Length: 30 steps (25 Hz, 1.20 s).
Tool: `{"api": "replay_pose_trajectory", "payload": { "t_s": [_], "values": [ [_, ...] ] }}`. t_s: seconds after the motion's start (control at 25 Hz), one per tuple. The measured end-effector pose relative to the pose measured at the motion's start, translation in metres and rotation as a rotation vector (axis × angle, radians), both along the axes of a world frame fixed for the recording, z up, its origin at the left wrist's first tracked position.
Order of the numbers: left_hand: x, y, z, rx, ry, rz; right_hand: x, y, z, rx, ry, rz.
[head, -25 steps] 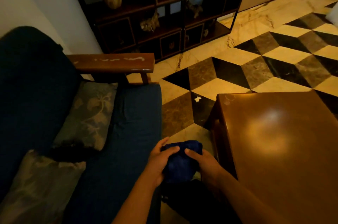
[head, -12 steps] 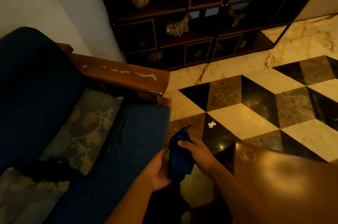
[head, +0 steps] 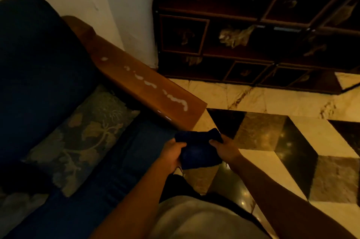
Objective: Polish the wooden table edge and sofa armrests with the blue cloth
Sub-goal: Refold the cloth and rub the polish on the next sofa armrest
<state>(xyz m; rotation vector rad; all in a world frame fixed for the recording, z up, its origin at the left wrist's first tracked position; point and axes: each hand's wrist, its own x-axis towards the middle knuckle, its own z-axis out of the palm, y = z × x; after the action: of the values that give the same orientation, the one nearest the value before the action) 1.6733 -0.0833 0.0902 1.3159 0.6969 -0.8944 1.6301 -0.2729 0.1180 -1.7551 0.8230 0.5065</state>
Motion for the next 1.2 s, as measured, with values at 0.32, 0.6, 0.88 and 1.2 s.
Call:
{"api": "replay_pose_trajectory", "payload": {
  "t_s": [0.32, 0.6, 0.88, 1.2],
  "values": [
    [0.095, -0.038, -0.016, -0.072, 0.067, 0.262, 0.156, -0.049, -0.030, -0.273, -0.036, 0.313],
    [0.114, -0.088, -0.058, 0.502, -0.022, 0.324, 0.236, -0.074, -0.099, -0.292, -0.091, 0.587],
    [0.111, -0.089, -0.113, 0.776, 0.129, 0.592, 0.221, -0.022, -0.148, -0.635, -0.175, 1.115],
    [0.154, -0.041, -0.150, 0.663, -0.016, 0.936, 0.319, 0.042, -0.176, -0.657, -0.389, 1.055]
  ]
}}
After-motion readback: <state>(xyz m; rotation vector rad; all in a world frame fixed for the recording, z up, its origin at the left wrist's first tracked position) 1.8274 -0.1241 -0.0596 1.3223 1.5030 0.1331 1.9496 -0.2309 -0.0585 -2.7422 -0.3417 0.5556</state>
